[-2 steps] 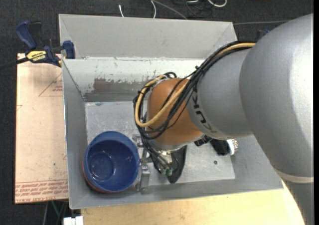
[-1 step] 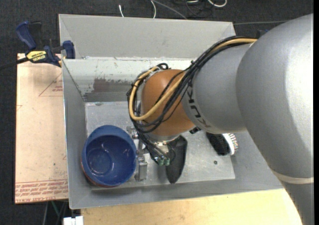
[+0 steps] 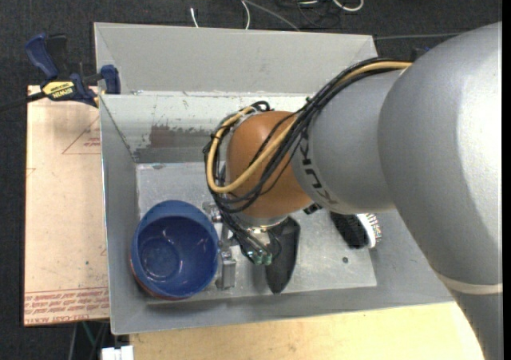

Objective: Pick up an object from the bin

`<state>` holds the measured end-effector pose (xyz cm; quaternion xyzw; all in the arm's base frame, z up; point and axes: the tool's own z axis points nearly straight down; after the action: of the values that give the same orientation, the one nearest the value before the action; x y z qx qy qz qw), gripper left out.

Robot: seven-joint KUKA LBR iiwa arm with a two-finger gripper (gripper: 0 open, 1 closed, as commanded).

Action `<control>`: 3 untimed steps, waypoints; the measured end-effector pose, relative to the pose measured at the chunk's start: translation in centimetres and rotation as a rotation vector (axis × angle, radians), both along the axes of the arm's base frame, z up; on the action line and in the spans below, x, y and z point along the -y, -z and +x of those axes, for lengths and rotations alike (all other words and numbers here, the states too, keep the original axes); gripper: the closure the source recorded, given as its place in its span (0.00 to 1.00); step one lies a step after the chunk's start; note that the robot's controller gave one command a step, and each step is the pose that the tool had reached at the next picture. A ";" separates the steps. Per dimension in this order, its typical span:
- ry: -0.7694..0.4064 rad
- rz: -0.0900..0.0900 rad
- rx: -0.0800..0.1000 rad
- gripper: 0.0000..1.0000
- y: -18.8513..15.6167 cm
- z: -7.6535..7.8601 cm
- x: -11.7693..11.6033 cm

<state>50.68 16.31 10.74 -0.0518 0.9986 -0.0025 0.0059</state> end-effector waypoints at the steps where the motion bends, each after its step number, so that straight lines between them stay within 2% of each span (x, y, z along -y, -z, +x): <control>1: -0.291 -0.031 -0.008 0.00 2.1 0.8 -3.1; 2: -0.311 -0.033 -0.012 0.00 2.2 0.7 -3.4; 3: -0.660 -0.029 -0.018 0.00 -6.5 2.2 -5.9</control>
Offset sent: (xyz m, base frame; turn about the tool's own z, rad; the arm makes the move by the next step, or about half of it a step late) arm 0.0000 0.0000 0.0000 0.0000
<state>52.91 22.16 17.25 -0.3728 0.9278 -0.0140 -0.0031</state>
